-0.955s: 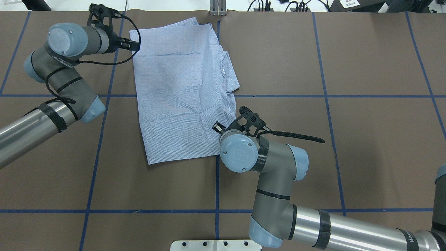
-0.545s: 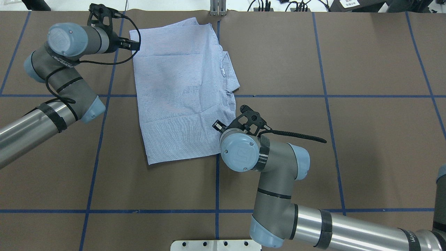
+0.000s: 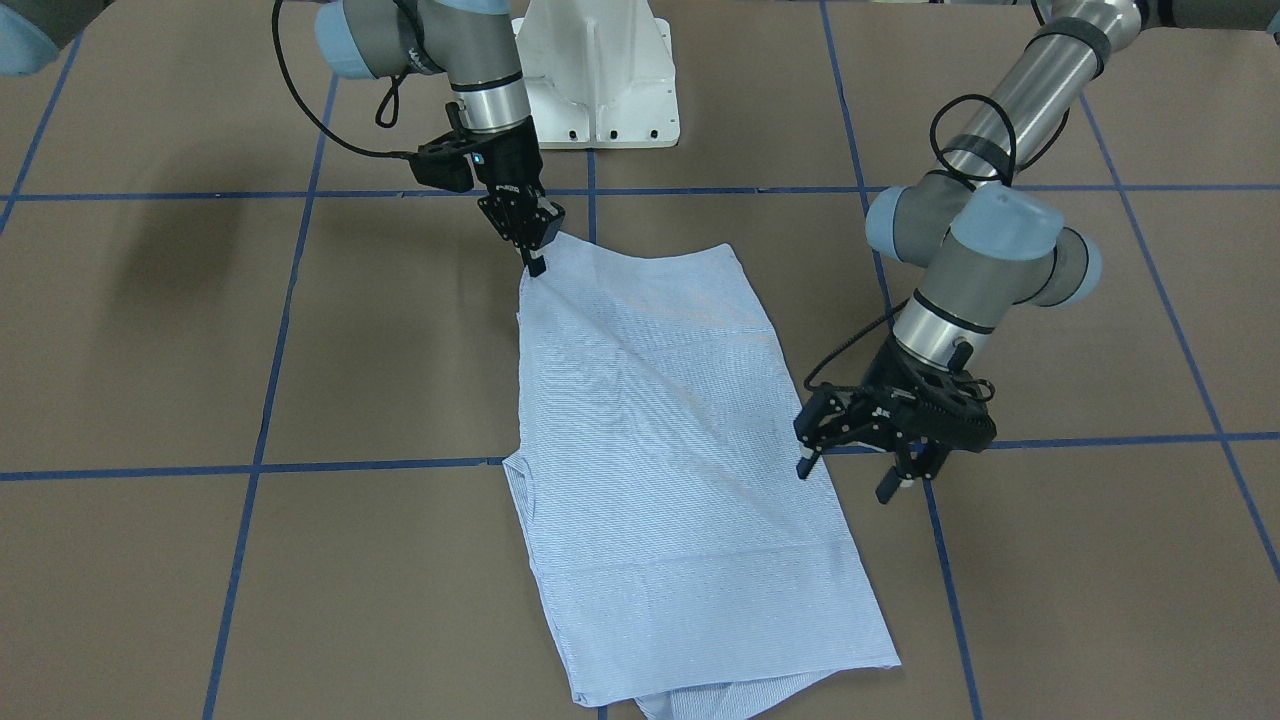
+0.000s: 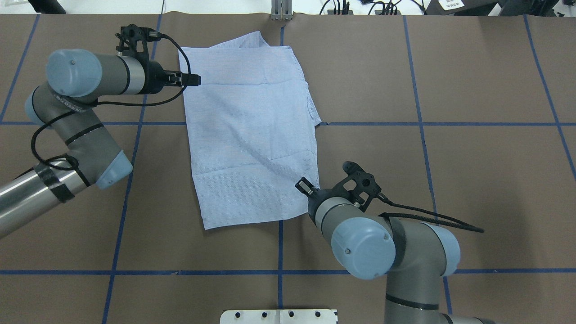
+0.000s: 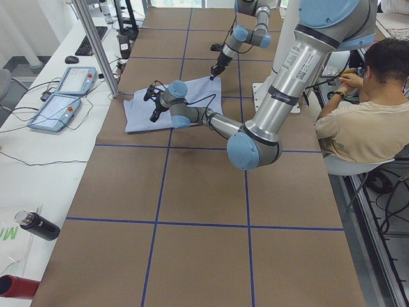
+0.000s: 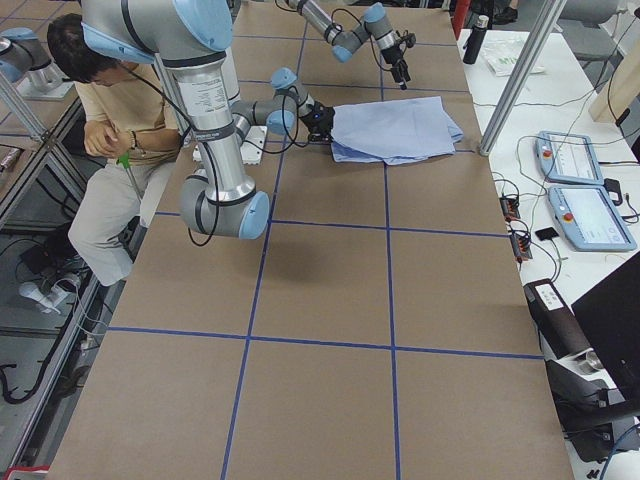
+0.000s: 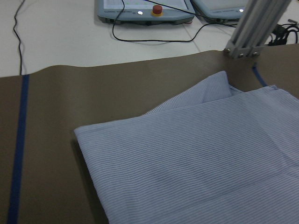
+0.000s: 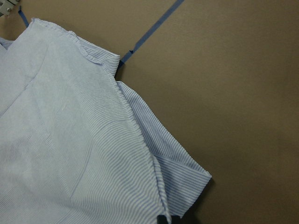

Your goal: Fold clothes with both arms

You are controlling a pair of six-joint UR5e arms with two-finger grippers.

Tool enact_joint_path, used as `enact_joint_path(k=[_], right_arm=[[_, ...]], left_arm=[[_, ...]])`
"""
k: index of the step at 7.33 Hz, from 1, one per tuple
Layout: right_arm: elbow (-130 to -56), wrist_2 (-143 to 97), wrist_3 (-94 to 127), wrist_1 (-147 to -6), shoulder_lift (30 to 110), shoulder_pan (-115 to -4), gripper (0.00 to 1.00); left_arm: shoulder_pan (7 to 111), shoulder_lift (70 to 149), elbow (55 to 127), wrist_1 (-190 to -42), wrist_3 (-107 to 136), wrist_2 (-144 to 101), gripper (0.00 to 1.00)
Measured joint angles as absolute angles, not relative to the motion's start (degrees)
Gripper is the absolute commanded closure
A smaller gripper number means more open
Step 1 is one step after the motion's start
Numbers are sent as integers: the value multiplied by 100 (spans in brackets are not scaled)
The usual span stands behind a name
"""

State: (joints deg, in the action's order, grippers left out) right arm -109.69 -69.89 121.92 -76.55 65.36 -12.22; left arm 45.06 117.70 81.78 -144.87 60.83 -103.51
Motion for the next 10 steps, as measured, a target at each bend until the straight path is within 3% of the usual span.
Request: enact_joint_path(k=[3, 6, 10], right_arm=[[-11172, -6562, 12287, -7665, 6848, -821, 100], [-10656, -6469, 12153, -7589, 6740, -962, 100], [-10383, -6257, 12121, -7566, 6579, -993, 100]], left_arm=[[3492, 10538, 10218, -14447, 7486, -10222, 0], [3247, 10082, 10501, -14424, 7685, -10078, 0], [1974, 9905, 10536, -14309, 8914, -8801, 0]])
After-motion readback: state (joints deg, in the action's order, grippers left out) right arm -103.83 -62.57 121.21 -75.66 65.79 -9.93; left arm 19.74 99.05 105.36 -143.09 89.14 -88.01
